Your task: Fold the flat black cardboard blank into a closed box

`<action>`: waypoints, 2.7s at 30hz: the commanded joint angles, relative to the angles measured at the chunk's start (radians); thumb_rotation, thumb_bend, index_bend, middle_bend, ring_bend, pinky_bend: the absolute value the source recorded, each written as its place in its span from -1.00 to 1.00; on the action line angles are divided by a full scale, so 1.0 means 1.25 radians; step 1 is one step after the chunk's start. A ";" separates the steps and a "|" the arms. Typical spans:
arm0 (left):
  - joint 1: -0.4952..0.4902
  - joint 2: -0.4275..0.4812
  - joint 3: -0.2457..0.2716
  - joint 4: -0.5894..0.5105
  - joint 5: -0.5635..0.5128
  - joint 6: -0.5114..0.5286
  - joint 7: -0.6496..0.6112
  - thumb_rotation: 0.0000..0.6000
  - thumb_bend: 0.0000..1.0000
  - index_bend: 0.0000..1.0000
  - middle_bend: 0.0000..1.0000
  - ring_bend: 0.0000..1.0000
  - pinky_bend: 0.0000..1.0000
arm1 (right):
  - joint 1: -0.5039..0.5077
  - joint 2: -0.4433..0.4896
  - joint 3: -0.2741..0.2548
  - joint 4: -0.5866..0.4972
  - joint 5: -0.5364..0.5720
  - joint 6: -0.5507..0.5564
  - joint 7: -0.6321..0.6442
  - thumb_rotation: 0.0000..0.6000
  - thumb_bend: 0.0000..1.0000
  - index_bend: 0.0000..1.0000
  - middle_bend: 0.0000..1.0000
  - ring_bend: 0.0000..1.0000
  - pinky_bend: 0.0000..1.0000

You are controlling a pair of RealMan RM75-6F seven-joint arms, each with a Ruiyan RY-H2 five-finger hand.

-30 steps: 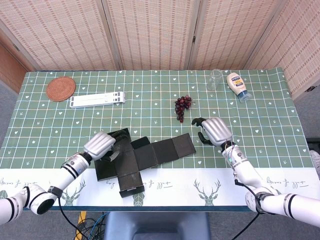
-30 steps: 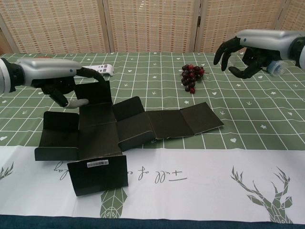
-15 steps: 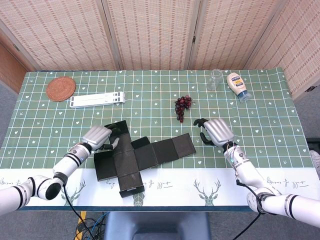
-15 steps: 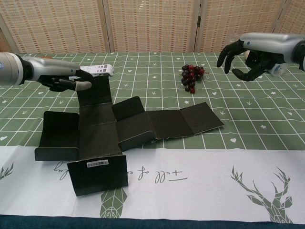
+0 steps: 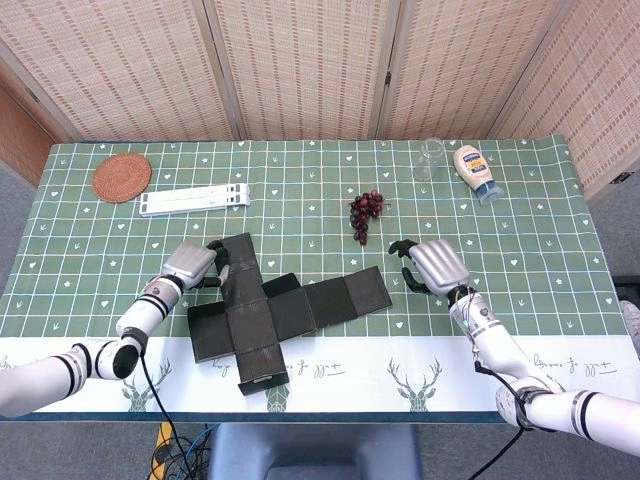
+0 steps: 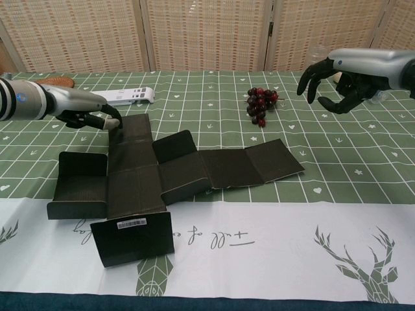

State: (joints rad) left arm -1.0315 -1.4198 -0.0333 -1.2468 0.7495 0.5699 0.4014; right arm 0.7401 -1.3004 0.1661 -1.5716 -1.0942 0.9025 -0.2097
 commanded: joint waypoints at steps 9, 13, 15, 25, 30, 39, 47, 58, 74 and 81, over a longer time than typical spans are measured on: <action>-0.025 -0.031 0.024 0.034 -0.050 -0.006 0.020 -0.84 0.06 -0.60 -0.73 0.65 0.81 | -0.004 0.001 -0.002 0.004 -0.002 0.000 0.001 1.00 0.22 -0.45 -0.29 0.80 1.00; -0.017 -0.011 0.011 0.005 -0.035 0.026 0.003 -0.84 0.06 -0.60 -0.73 0.65 0.81 | -0.005 0.002 -0.003 0.000 -0.010 0.002 0.001 1.00 0.20 -0.45 -0.29 0.80 1.00; -0.004 0.008 -0.001 -0.023 -0.017 0.056 -0.016 -0.83 0.06 -0.61 -0.73 0.64 0.81 | -0.005 0.003 -0.004 -0.007 -0.016 0.002 0.000 1.00 0.12 -0.45 -0.29 0.80 1.00; 0.114 0.088 -0.007 -0.165 0.122 0.245 -0.088 -0.71 0.04 -0.64 -0.73 0.62 0.81 | 0.034 -0.001 -0.021 -0.072 -0.022 -0.034 -0.094 1.00 -0.57 -0.94 -0.47 0.76 1.00; 0.180 0.107 -0.005 -0.206 0.198 0.338 -0.132 -0.72 0.03 -0.65 -0.73 0.61 0.81 | 0.093 -0.032 -0.024 -0.104 0.085 -0.061 -0.234 1.00 -0.73 -1.00 -0.76 0.66 1.00; 0.253 0.155 0.005 -0.260 0.282 0.407 -0.165 -0.71 0.03 -0.66 -0.74 0.59 0.81 | 0.207 -0.133 -0.033 -0.107 0.312 -0.025 -0.437 1.00 -0.77 -1.00 -0.87 0.61 1.00; 0.291 0.187 0.005 -0.301 0.320 0.422 -0.172 -0.71 0.03 -0.66 -0.74 0.59 0.81 | 0.291 -0.215 -0.041 -0.077 0.467 0.029 -0.551 1.00 -0.77 -1.00 -0.87 0.61 1.00; 0.319 0.199 -0.008 -0.309 0.343 0.412 -0.193 -0.72 0.03 -0.66 -0.75 0.59 0.81 | 0.343 -0.293 -0.041 -0.023 0.576 0.080 -0.613 1.00 -0.77 -1.00 -0.86 0.61 1.00; 0.346 0.212 -0.023 -0.305 0.369 0.397 -0.220 -0.71 0.03 -0.67 -0.75 0.59 0.81 | 0.381 -0.356 -0.035 0.038 0.636 0.094 -0.653 1.00 -0.77 -1.00 -0.84 0.61 1.00; 0.352 0.214 -0.029 -0.303 0.378 0.386 -0.229 -0.71 0.03 -0.67 -0.75 0.59 0.81 | 0.396 -0.369 -0.035 0.055 0.661 0.095 -0.683 1.00 -0.72 -1.00 -0.84 0.61 1.00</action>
State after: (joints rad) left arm -0.5916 -1.1530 -0.0688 -1.6261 1.2218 1.0538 0.1157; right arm 1.2330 -1.7605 0.1225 -1.5046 -0.2695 1.0213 -1.0610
